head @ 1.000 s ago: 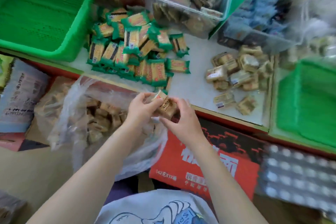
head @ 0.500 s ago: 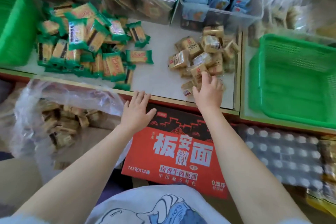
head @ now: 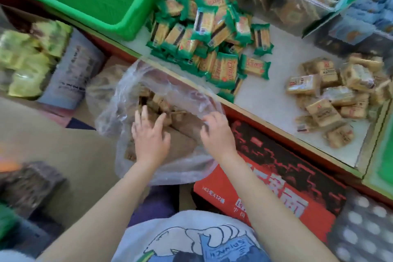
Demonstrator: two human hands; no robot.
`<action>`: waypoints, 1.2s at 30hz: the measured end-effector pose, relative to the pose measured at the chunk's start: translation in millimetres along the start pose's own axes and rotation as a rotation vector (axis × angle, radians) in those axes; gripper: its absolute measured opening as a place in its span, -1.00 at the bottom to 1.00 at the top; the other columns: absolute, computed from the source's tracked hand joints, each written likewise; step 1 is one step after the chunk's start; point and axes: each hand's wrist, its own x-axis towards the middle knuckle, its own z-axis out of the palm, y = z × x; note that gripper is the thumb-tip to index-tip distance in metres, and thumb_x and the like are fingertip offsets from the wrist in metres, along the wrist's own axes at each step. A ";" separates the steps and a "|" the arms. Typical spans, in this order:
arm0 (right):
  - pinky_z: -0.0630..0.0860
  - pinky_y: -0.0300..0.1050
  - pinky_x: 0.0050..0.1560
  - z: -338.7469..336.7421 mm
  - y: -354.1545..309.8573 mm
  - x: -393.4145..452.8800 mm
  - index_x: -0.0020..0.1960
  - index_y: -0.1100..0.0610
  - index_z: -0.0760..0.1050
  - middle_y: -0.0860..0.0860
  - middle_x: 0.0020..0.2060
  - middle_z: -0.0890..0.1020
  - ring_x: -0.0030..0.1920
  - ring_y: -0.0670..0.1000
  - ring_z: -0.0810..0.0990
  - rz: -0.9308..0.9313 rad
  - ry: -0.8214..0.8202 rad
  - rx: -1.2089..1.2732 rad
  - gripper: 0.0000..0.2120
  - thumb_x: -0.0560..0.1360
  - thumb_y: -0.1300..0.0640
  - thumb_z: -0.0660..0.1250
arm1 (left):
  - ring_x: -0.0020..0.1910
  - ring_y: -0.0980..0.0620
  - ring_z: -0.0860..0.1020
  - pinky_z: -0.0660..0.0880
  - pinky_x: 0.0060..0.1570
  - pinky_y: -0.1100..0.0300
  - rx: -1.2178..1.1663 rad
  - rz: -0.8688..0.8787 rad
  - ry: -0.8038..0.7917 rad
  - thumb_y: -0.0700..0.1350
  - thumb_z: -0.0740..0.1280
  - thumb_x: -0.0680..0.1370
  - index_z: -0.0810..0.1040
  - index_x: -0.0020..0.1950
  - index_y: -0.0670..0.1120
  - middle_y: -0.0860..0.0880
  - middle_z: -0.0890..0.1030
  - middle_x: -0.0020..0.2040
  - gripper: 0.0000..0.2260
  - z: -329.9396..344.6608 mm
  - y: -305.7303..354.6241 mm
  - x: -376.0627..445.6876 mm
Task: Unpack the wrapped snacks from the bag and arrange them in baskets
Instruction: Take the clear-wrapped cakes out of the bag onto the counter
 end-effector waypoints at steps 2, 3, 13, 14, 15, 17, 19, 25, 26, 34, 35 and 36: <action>0.43 0.02 0.26 45.8 -31.4 9.9 0.20 0.23 0.57 0.14 0.17 0.54 0.27 0.17 0.44 -0.007 -0.221 0.032 -0.75 0.55 0.24 0.27 | 0.59 -0.30 -0.11 0.03 0.48 -0.25 0.105 -0.190 -0.072 -0.06 0.33 0.56 0.31 0.55 0.10 -0.23 -0.09 0.63 -0.45 -11.6 -53.3 -1.1; 0.44 0.04 0.26 65.4 -45.2 15.1 0.28 0.19 0.53 0.13 0.24 0.50 0.32 0.14 0.40 0.023 -0.310 0.030 -0.71 0.58 0.20 0.25 | 0.58 -0.31 -0.12 0.06 0.48 -0.25 0.111 -0.247 -0.116 -0.04 0.31 0.58 0.27 0.57 0.11 -0.23 -0.12 0.63 -0.44 -17.2 -75.8 -1.1; 0.30 0.00 0.40 171.5 -119.7 85.8 0.63 0.14 0.00 0.08 0.61 0.07 0.55 0.12 0.18 0.269 -0.450 -0.093 -0.30 0.63 0.04 0.28 | 0.61 -0.07 0.03 0.17 0.50 -0.07 -0.372 -0.241 -0.239 -0.01 0.31 0.59 -0.01 0.64 0.14 -0.01 -0.04 0.65 -0.28 -39.1 -178.9 26.2; 0.28 0.00 0.41 178.2 -117.6 94.2 0.61 0.17 0.05 0.13 0.58 0.16 0.54 0.14 0.20 0.279 -0.441 -0.114 -0.31 0.62 0.02 0.30 | 0.61 -0.06 0.03 0.16 0.50 -0.05 -0.396 -0.233 -0.239 -0.01 0.32 0.59 0.00 0.64 0.13 -0.02 -0.03 0.65 -0.29 -39.5 -181.4 30.1; 0.30 0.01 0.40 183.4 -115.2 100.7 0.58 0.19 0.13 0.17 0.52 0.26 0.50 0.17 0.26 0.298 -0.419 -0.117 -0.34 0.61 0.01 0.32 | 0.60 -0.06 0.04 0.15 0.50 -0.04 -0.417 -0.225 -0.243 -0.01 0.32 0.59 0.00 0.64 0.13 -0.02 -0.02 0.65 -0.29 -39.9 -183.3 32.3; 0.40 0.02 0.24 188.5 -114.1 105.7 0.42 0.20 0.35 0.20 0.35 0.44 0.36 0.21 0.40 0.337 -0.377 -0.087 -0.46 0.56 -0.05 0.38 | 0.60 -0.06 0.04 0.13 0.52 -0.05 -0.444 -0.215 -0.251 -0.02 0.32 0.59 -0.01 0.64 0.14 -0.02 -0.01 0.65 -0.29 -40.3 -186.9 32.7; 0.46 -0.01 0.08 187.8 -114.0 102.0 0.25 0.17 0.47 0.14 0.18 0.54 0.21 0.19 0.51 0.352 -0.365 -0.034 -0.53 0.49 -0.10 0.45 | 0.61 -0.06 0.03 0.13 0.53 -0.08 -0.463 -0.220 -0.264 -0.01 0.31 0.59 -0.01 0.64 0.17 -0.01 0.00 0.65 -0.29 -42.0 -190.4 31.7; 0.45 -0.10 0.19 158.8 -109.1 63.9 0.41 0.16 0.46 0.02 0.28 0.57 0.24 0.04 0.53 0.515 -0.385 0.276 -0.37 0.49 -0.21 0.41 | 0.61 -0.07 -0.01 0.06 0.54 -0.18 -0.408 -0.181 -0.247 0.10 0.26 0.61 0.02 0.62 0.22 -0.01 0.02 0.64 -0.36 -48.1 -184.9 25.5; 0.43 -0.06 0.28 155.2 -105.6 57.8 0.47 0.15 0.42 0.02 0.36 0.52 0.33 0.07 0.50 0.550 -0.379 0.338 -0.31 0.49 -0.25 0.38 | 0.61 -0.07 -0.03 0.02 0.54 -0.17 -0.363 -0.159 -0.225 0.12 0.24 0.62 0.04 0.61 0.22 -0.01 0.01 0.64 -0.39 -49.6 -179.1 24.8; 0.47 -0.11 0.10 56.0 -62.9 13.7 0.27 0.00 0.48 -0.04 0.16 0.58 0.14 -0.02 0.56 0.594 -0.162 0.675 -0.72 0.57 0.03 0.32 | 0.61 -0.03 -0.07 -0.07 0.56 -0.10 -0.238 0.116 -0.134 0.12 0.20 0.65 0.28 0.56 0.08 -0.03 0.04 0.64 -0.53 -50.7 -62.6 32.1; 0.47 -0.07 0.09 34.3 -52.4 7.2 0.23 0.01 0.46 -0.02 0.11 0.57 0.09 -0.01 0.56 0.592 -0.106 0.692 -0.77 0.58 0.05 0.31 | 0.61 -0.04 -0.06 -0.05 0.56 -0.10 -0.221 0.152 -0.152 0.12 0.19 0.66 0.30 0.55 0.07 -0.04 0.05 0.64 -0.54 -46.4 -39.2 33.0; 0.48 -0.05 0.06 12.2 -39.0 0.8 0.21 0.02 0.42 0.01 0.06 0.56 0.03 0.01 0.57 0.589 -0.038 0.693 -0.79 0.59 0.04 0.31 | 0.61 -0.06 -0.05 -0.03 0.56 -0.10 -0.199 0.194 -0.169 0.12 0.19 0.66 0.31 0.54 0.05 -0.06 0.06 0.64 -0.55 -41.5 -14.5 32.8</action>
